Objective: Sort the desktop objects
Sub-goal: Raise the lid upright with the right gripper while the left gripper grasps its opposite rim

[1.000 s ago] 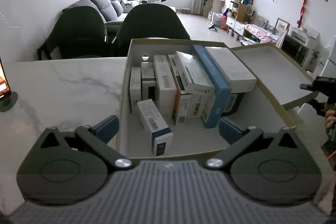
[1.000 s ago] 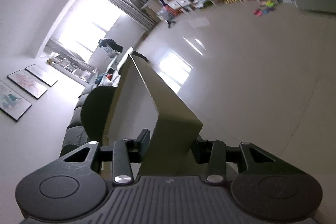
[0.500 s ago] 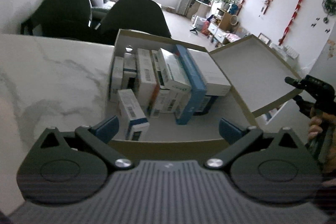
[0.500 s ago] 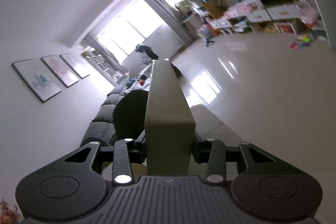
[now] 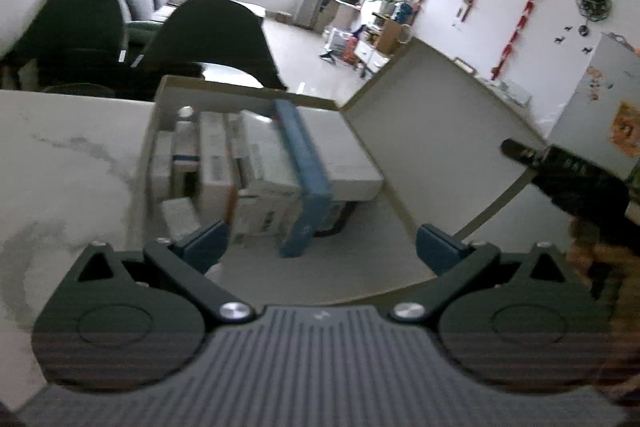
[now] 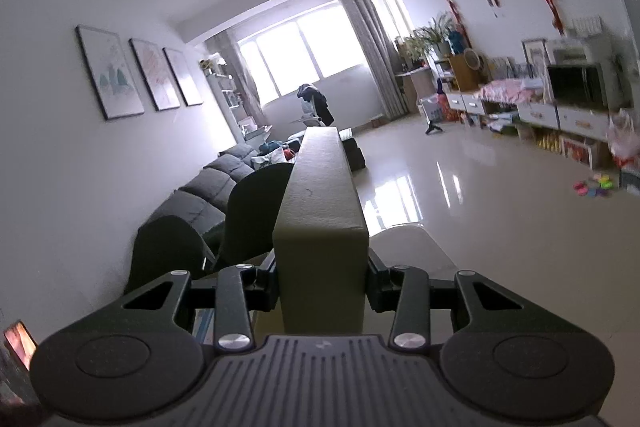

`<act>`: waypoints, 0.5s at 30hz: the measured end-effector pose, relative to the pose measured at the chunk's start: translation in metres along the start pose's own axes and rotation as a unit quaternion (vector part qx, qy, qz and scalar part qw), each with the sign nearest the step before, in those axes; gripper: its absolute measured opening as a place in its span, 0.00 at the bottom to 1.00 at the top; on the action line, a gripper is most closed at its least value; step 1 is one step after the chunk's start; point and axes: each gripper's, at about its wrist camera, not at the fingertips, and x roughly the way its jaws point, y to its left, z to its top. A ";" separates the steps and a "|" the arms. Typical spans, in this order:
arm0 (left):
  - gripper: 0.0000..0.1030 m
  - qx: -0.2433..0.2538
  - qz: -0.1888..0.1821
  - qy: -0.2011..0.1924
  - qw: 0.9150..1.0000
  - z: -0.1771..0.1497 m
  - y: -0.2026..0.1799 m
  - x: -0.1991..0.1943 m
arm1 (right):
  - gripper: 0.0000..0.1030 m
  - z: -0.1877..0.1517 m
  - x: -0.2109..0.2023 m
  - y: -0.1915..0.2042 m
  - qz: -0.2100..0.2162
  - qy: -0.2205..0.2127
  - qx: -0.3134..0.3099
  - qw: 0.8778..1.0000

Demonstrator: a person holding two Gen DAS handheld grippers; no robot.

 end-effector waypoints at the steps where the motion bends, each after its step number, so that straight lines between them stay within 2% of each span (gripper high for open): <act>1: 0.96 0.000 -0.008 0.004 1.000 0.004 -0.003 0.003 | 0.42 -0.001 -0.002 0.004 -0.001 -0.001 -0.008 1.000; 10: 0.93 0.019 -0.076 0.006 0.997 0.038 -0.043 0.018 | 0.42 -0.017 -0.020 0.035 -0.001 -0.008 -0.064 0.998; 15: 0.91 0.033 -0.096 0.005 0.995 0.057 -0.069 0.028 | 0.43 -0.028 -0.028 0.053 0.000 -0.014 -0.095 0.995</act>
